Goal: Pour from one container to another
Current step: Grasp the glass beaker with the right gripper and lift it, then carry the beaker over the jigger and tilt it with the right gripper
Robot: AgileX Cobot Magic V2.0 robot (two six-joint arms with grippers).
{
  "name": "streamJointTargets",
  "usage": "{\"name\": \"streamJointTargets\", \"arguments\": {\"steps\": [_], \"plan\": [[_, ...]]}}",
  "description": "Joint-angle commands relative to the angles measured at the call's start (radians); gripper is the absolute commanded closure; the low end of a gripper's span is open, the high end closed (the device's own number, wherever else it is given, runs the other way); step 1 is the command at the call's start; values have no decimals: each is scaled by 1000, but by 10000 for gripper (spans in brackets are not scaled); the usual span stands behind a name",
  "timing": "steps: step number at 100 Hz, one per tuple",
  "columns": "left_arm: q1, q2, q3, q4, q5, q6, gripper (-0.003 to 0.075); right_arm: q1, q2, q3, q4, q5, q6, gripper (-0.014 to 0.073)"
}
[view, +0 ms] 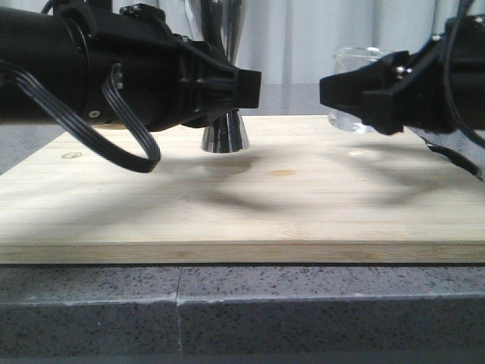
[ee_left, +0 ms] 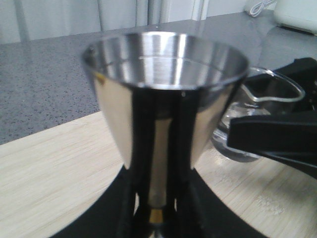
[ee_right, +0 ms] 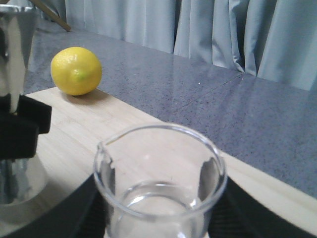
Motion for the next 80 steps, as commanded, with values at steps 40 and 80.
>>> {"name": "streamJointTargets", "arguments": {"steps": [40, 80], "plan": [[-9, -44, -29, 258, -75, -222, 739, -5, -79, -303, -245, 133, 91, 349], [-9, -44, -29, 284, -75, -232, 739, -5, -88, -416, -497, 170, 144, 349]]}}
